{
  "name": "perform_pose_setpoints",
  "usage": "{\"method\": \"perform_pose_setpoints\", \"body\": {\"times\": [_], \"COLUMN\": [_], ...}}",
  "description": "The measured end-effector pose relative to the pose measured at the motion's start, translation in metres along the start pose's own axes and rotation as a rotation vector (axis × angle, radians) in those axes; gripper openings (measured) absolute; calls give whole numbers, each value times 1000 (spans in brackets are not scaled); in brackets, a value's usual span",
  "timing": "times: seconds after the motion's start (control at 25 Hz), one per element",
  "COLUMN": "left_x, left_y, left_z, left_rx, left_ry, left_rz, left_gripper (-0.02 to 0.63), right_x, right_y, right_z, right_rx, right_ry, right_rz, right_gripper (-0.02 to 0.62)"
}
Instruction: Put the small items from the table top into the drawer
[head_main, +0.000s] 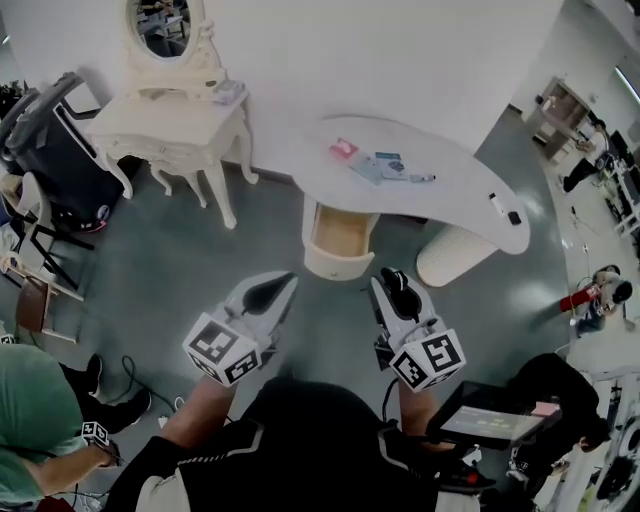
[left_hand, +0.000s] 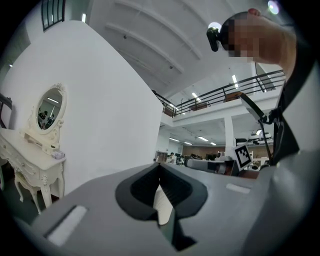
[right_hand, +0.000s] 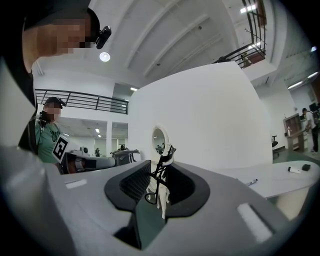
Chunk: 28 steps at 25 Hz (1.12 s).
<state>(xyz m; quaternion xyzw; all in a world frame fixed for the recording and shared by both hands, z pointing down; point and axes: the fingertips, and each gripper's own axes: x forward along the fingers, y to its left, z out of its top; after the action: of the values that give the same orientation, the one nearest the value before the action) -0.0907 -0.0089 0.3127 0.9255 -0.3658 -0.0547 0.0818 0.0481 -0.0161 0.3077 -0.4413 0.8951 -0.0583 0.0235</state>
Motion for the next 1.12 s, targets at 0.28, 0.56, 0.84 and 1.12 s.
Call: {"method": "perform_pose_setpoints", "body": {"times": [0.28, 0.56, 0.84, 1.12], "left_x": [4, 27, 70, 122], "left_y": [30, 57, 85, 103], "left_z": [-5, 4, 13, 20], "left_rx": [29, 8, 26, 48], "left_ry": [0, -24, -47, -39], "left_rz": [-38, -32, 42, 54], "left_gripper": [0, 0, 0, 0], "right_x": [23, 48, 83, 115], "right_y": [-2, -26, -69, -116], "right_z": [-7, -1, 3, 17], "right_rx": [11, 15, 12, -3], "right_ry": [5, 0, -2, -17], "right_rz": [-56, -74, -30, 25], "right_gripper": [94, 94, 94, 94]}}
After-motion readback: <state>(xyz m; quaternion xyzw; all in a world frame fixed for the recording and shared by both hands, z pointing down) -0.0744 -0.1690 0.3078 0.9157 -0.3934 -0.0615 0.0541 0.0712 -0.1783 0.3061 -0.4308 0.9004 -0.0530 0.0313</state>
